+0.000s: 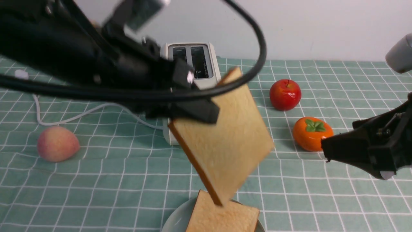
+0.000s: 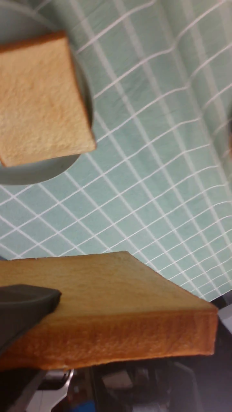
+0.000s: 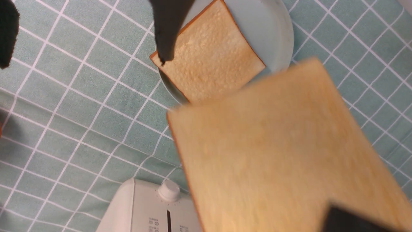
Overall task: Take toasted bread from bread machine on blue coffee table place on plate.
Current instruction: 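Place the slice of bread on the plate with the left gripper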
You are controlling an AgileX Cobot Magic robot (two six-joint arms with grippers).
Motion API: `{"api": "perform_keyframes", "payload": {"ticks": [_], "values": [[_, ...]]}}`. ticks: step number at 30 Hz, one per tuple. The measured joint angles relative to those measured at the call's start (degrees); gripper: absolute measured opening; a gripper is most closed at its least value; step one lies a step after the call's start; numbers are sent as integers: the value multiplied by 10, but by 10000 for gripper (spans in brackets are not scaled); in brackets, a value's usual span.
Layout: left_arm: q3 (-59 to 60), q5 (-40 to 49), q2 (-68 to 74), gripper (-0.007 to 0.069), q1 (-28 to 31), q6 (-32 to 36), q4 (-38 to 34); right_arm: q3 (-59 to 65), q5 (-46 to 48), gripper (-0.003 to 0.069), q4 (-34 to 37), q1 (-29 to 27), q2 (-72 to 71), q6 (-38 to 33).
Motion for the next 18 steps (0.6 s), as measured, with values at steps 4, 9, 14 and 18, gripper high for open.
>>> {"api": "perform_keyframes", "payload": {"ticks": [4,9,14,18], "values": [[112,-86,26,96,0,39,-112,0,-1,568,0,0,0,0],[194,-173,72,96,0,84,-203,0,-1,568,0,0,0,0],[200,-180,102,96,0,109,-203,0,3,568,0,0,0,0],[200,-181,102,135,0,111,-191,0,5,568,0,0,0,0]]}}
